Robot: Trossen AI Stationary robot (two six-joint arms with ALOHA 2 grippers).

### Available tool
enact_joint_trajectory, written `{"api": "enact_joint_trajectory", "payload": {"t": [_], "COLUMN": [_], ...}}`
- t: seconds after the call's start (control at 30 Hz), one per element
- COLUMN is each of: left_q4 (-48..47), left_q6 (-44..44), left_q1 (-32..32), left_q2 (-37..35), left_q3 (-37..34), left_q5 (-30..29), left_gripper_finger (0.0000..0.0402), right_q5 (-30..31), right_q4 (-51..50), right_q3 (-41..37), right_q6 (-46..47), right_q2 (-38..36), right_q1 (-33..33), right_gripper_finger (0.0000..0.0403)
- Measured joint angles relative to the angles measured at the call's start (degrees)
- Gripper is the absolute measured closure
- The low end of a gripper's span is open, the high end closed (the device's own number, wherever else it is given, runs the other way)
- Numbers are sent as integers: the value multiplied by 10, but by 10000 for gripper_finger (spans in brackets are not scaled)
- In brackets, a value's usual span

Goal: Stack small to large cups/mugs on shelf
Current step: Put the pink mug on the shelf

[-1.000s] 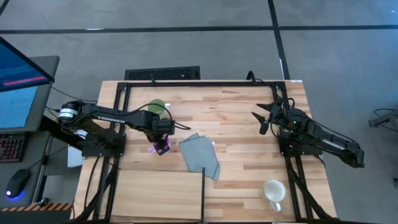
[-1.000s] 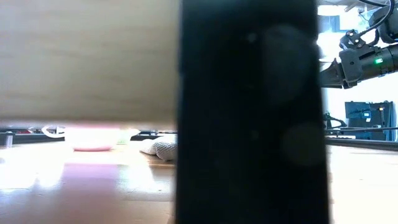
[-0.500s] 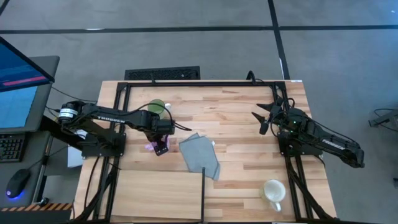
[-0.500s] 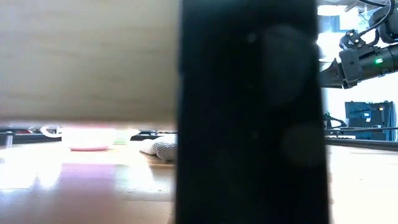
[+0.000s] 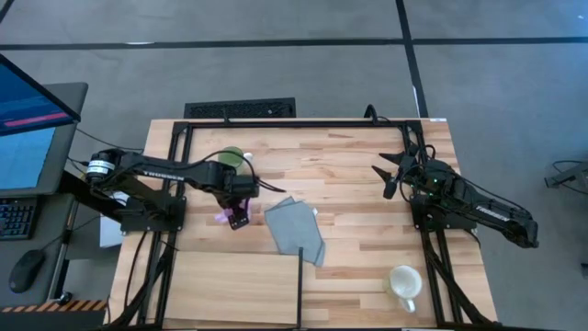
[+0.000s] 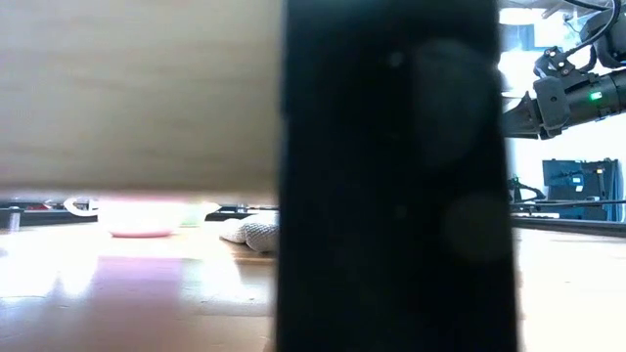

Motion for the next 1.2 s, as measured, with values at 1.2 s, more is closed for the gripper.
{"api": "enact_joint_trajectory", "payload": {"t": [1.2], "left_q4": [-9], "left_q6": [589], "left_q1": [2], "left_q2": [0], "left_q3": [67], "left_q5": [-52], "left_gripper_finger": [109], "right_q5": [0], "right_q4": [0], "right_q3": [0], "right_q6": [19], "right_q2": [0], "right_q1": [0], "right_gripper_finger": [143]}}
